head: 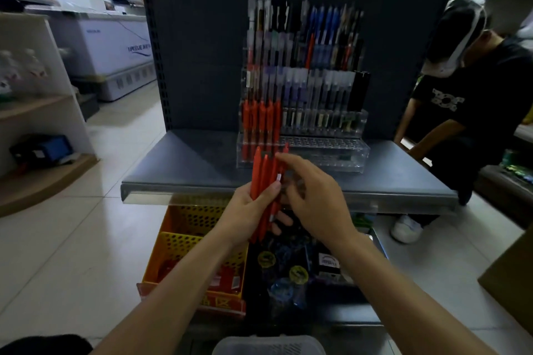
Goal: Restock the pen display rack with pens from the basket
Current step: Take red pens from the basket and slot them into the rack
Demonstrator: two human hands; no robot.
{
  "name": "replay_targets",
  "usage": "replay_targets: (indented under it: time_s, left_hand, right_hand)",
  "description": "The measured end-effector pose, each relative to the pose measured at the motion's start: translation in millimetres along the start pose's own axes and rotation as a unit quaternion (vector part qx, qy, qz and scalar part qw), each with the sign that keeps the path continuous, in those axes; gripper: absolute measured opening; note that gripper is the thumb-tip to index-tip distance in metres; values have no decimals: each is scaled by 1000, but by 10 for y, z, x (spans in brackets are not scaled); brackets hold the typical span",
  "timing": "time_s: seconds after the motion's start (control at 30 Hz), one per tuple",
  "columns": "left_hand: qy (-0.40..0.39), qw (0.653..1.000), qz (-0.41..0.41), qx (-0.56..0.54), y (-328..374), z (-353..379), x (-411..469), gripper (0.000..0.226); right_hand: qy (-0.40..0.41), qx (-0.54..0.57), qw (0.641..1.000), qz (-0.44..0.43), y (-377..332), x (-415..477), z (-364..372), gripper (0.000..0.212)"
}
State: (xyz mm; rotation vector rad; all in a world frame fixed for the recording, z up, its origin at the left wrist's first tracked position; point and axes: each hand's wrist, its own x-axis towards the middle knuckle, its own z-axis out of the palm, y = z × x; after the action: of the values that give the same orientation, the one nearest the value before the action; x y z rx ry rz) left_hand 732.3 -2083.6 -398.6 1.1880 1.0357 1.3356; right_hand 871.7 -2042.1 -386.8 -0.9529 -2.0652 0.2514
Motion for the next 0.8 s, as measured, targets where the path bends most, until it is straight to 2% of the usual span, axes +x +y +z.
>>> replay_targets:
  time_s: [0.07,0.13,0.37,0.53,0.67,0.8]
  left_hand:
    - [8,1000,-6,-15,-4,-13,55,30]
    - [14,1000,-8,-21,-23,-27,104,35]
    - [6,997,-42,-62,-60,-69,284,33]
    - [-6,993,-44,-106,4,-90,406,38]
    - [18,993,-37,-108,84,-158,482,40]
    - [42,992,-31,-112,94,-248,551,32]
  right_hand:
    - [5,-78,996,-36,36,25,19,51]
    - [1,-102,994,-49,70,49,46,52]
    - [34,-112,992,-54,226,141,149,53]
    - [85,-142,985,-58,299,316,149,45]
    - [58,-138,987,-63,309,540,116,41]
    - [40,-88,995,-24,321,683,204,37]
